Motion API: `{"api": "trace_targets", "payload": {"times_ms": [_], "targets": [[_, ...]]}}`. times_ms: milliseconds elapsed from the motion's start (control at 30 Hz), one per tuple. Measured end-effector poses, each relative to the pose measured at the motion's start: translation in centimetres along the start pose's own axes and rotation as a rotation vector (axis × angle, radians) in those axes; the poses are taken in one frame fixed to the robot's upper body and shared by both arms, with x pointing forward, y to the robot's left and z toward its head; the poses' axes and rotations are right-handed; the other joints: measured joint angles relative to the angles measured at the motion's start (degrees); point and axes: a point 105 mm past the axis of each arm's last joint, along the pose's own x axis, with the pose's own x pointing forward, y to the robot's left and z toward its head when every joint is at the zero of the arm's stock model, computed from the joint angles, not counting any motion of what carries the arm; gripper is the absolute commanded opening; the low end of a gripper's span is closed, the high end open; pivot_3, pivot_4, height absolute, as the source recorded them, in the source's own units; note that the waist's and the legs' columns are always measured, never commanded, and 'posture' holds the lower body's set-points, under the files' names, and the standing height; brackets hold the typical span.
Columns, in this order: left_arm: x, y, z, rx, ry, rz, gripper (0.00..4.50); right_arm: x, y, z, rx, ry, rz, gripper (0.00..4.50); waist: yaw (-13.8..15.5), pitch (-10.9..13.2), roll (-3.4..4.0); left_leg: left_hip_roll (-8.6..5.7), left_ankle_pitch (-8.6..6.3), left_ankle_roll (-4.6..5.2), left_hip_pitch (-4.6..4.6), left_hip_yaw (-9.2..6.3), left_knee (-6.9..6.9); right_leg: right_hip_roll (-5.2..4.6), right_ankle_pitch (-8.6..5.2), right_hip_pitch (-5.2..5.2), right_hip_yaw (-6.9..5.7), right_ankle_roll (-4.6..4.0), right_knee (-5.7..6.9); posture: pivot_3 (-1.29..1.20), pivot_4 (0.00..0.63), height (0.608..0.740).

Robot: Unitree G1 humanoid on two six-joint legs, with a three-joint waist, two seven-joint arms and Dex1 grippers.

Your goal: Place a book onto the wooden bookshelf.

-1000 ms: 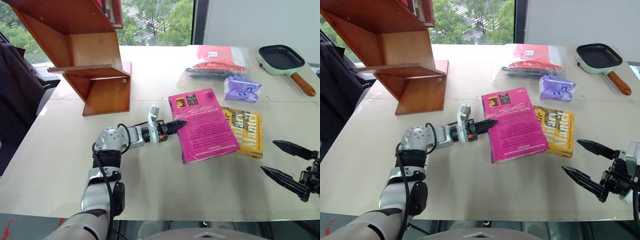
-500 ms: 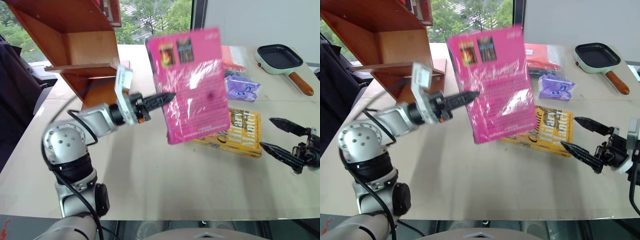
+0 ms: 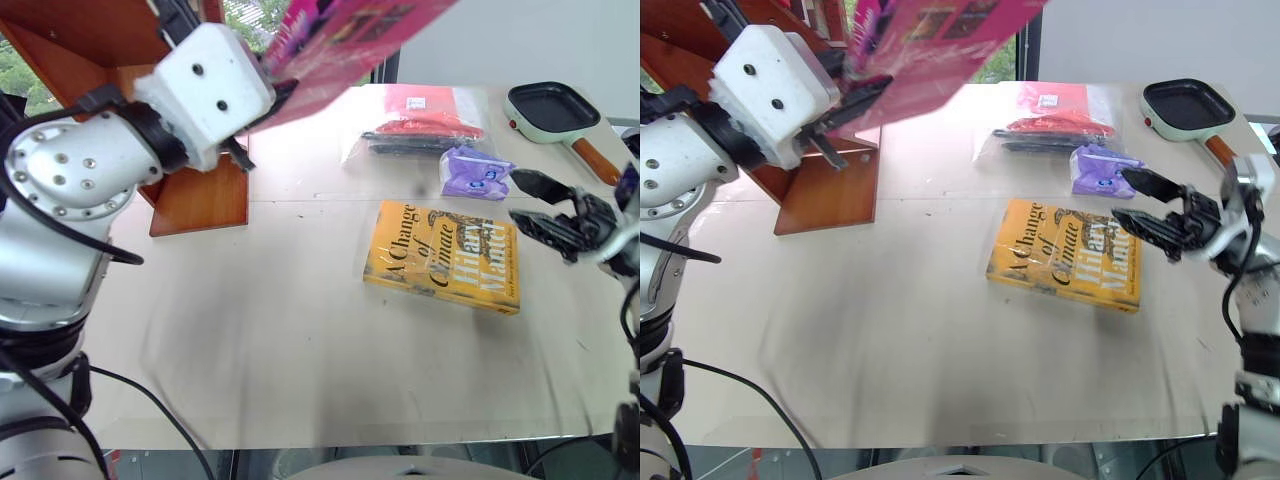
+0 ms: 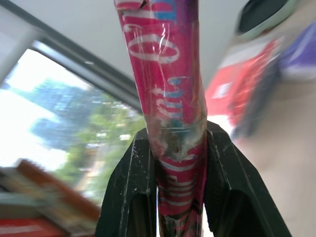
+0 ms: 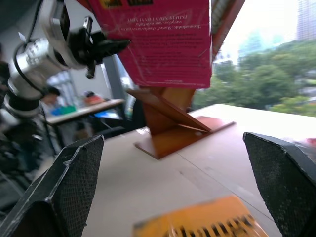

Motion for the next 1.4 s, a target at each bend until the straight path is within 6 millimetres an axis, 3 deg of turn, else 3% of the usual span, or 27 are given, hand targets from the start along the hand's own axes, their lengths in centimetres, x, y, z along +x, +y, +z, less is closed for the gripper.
{"api": "trace_targets", "payload": {"times_ms": [133, 433, 500, 667, 900, 1000, 1200, 1267, 1400], "targets": [[-1.0, -0.1, -1.3, 0.221, 0.116, -0.021, 0.60, 1.4, -0.9, -0.3, 0.059, -0.029, 0.057, 4.50, 0.08, 0.04, 0.02, -0.01, -0.02, 0.02, -0.19, -0.02, -0.05, 0.00, 0.01, -0.19, -0.05, -0.01, -0.06, 0.00, 0.150, 0.740], [-2.8, 1.1, -2.6, 0.421, 0.278, -0.046, 0.60, 3.7, -1.6, -1.3, 0.089, -0.025, 0.140, 4.50, -0.72, 0.10, 0.12, 0.00, -0.03, 0.04, -0.20, 0.01, -0.07, 0.02, 0.01, -0.27, -0.04, 0.00, 0.02, 0.00, 0.150, 0.740], [-3.7, 1.6, -3.4, 0.423, 0.341, -0.036, 0.60, 3.9, -1.5, -1.5, 0.092, -0.017, 0.149, 4.50, -1.13, 0.11, 0.13, 0.00, -0.03, 0.04, -0.17, 0.03, -0.12, 0.03, 0.01, -0.27, -0.05, 0.00, 0.02, 0.00, 0.150, 0.740], [-5.4, 0.5, -6.4, 0.372, 0.485, -0.102, 0.60, 4.2, -1.4, -1.7, 0.094, -0.018, 0.160, 4.50, -1.40, 0.11, 0.14, 0.02, -0.03, 0.03, -0.19, 0.06, -0.10, 0.03, 0.02, -0.38, -0.04, -0.01, 0.17, 0.00, 0.150, 0.740], [-6.4, 1.8, -10.5, 0.380, 0.613, -0.145, 0.60, 5.5, -0.7, -1.8, 0.056, -0.041, 0.203, 4.50, -1.44, 0.12, 0.16, 0.04, -0.03, 0.02, -0.13, 0.10, -0.11, 0.02, 0.04, -0.40, -0.04, -0.05, 0.26, 0.00, 0.150, 0.740], [-6.6, 1.1, -12.4, 0.352, 0.649, -0.200, 0.60, 5.9, -0.8, -2.1, 0.010, -0.051, 0.192, 4.50, -1.46, 0.12, 0.16, 0.04, -0.03, 0.02, -0.15, 0.13, -0.10, 0.02, 0.04, -0.41, -0.06, -0.04, 0.24, 0.00, 0.150, 0.740], [-6.9, 1.5, -13.3, 0.347, 0.700, -0.235, 0.60, 6.4, -0.9, -1.6, -0.035, -0.062, 0.170, 4.50, -1.76, 0.12, 0.16, 0.06, -0.03, 0.02, -0.33, 0.20, -0.09, 0.02, 0.05, -0.66, -0.02, -0.04, 0.29, 0.00, 0.150, 0.740], [-7.0, 1.5, -13.5, 0.337, 0.715, -0.244, 1.61, 6.4, -1.0, -1.3, -0.051, -0.066, 0.160, 4.50, -1.99, 0.12, 0.16, 0.08, -0.03, 0.02, -0.44, 0.23, -0.08, 0.04, 0.05, -0.81, 0.01, -0.04, 0.37, 0.00, 0.150, 0.740], [-7.1, 1.9, -13.8, 0.301, 0.751, -0.229, 3.11, 6.1, -1.3, -1.3, -0.062, -0.071, 0.125, 4.50, -2.49, 0.12, 0.16, 0.08, -0.02, 0.01, -0.62, 0.24, 0.05, 0.06, 0.05, -0.98, 0.02, -0.05, 0.48, 0.00, 0.150, 0.740]]}}
